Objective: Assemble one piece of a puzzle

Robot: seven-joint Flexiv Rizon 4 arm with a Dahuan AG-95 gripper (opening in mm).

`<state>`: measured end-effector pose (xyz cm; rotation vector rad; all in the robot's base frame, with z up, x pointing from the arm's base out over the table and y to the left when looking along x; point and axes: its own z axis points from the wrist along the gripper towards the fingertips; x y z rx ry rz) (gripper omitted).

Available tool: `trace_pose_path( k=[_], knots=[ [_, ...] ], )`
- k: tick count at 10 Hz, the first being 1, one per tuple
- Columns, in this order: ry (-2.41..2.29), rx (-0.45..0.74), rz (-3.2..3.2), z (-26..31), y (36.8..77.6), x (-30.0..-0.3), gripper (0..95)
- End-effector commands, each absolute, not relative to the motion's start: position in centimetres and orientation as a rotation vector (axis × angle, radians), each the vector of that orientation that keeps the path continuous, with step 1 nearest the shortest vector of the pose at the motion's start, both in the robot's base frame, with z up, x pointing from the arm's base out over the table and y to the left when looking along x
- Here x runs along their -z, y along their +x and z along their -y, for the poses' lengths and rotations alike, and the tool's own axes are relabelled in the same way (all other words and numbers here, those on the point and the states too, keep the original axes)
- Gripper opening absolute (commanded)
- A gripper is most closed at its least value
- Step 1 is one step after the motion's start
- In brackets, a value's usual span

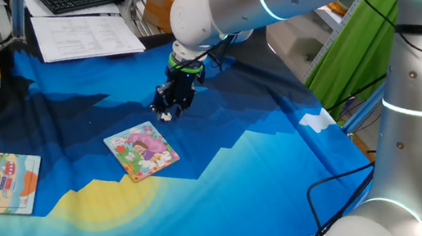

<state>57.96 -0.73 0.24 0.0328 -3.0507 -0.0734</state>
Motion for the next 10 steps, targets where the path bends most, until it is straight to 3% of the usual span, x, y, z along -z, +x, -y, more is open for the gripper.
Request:
trace_pose_path(
  k=[1,7,8,10],
  knots=[
    [0.031,0.074,3.050,0.78,57.89,-0.17,57.0],
    [0.031,0.080,3.050,0.84,57.88,0.06,57.0],
    [0.029,0.081,3.050,0.83,57.88,0.13,38.0],
    [0.031,0.082,3.050,0.83,57.88,0.15,38.0]
  ],
)
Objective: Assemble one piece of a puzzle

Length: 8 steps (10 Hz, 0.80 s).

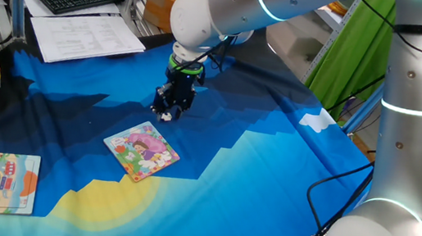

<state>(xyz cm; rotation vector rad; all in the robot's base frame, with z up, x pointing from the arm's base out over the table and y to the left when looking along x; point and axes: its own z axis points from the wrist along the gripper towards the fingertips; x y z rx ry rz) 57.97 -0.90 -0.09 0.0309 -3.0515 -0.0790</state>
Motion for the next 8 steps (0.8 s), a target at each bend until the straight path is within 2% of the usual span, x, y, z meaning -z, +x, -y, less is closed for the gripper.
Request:
trace_pose_path(
  k=[1,5,6,7,8],
  knots=[
    [0.033,0.079,3.049,0.86,57.89,0.00,38.0],
    [0.033,0.087,3.049,0.85,57.89,0.02,38.0],
    [0.033,0.092,3.049,0.85,57.89,0.02,19.0],
    [0.032,0.095,3.049,0.86,57.89,0.02,19.0],
    [0.035,0.101,3.047,0.87,57.89,-0.09,0.0]
  ],
)
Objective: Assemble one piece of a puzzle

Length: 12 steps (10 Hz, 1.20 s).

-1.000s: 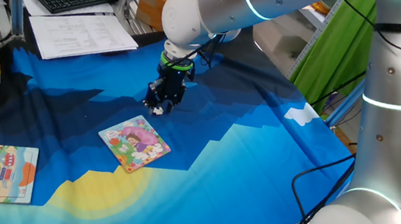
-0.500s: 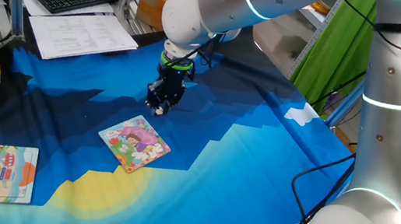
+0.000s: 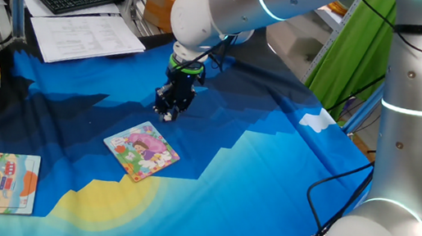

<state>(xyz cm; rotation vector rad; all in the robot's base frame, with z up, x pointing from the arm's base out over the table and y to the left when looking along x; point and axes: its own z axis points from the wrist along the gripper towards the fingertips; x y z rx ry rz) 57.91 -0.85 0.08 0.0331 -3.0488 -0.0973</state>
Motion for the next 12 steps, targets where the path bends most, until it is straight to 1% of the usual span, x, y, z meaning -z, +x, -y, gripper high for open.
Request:
trace_pose_path(
  k=[1,3,5,10,11,12],
  knots=[
    [0.035,0.103,3.048,0.9,57.9,-0.1,0.0],
    [0.029,0.101,3.048,0.9,57.9,-0.1,0.0],
    [0.008,0.101,3.025,0.5,57.9,-0.9,0.0],
    [0.049,0.086,2.989,-0.5,57.5,-4.2,0.0],
    [0.090,0.077,2.987,-0.9,56.7,-5.4,0.0],
    [0.095,0.059,2.987,-1.3,55.7,-5.9,0.0]
  ],
)
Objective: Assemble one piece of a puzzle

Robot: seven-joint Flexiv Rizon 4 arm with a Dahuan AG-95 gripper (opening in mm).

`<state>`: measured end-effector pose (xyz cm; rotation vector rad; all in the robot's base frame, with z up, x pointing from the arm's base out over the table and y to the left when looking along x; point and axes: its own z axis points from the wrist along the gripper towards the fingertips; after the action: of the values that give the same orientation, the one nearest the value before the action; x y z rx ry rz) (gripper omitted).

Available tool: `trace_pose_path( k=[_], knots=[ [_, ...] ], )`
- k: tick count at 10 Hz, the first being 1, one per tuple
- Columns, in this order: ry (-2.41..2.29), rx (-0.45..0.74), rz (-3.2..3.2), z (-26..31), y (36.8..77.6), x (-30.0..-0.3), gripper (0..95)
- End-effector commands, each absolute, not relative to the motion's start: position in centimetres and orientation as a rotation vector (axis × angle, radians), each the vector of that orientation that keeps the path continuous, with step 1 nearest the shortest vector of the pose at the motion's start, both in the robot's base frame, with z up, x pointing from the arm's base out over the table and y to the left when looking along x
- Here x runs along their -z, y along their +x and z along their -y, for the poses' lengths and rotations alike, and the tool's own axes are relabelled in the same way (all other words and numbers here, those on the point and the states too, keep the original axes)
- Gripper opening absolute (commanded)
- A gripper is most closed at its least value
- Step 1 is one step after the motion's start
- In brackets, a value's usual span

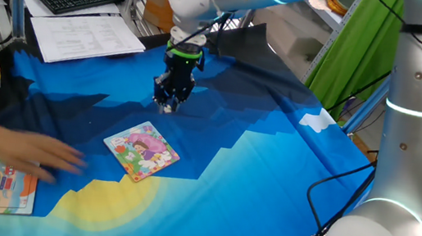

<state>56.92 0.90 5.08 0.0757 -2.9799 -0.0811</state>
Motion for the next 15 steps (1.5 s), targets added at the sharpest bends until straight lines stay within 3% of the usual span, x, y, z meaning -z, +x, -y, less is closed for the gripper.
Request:
trace_pose_path(
  k=[1,5,15],
  knots=[
    [0.103,0.048,2.994,-1.9,54.1,-6.4,0.0],
    [0.176,0.003,3.010,-3.7,49.6,-6.0,0.0],
    [0.346,-0.071,3.051,-3.3,51.0,-4.9,0.0]
  ],
)
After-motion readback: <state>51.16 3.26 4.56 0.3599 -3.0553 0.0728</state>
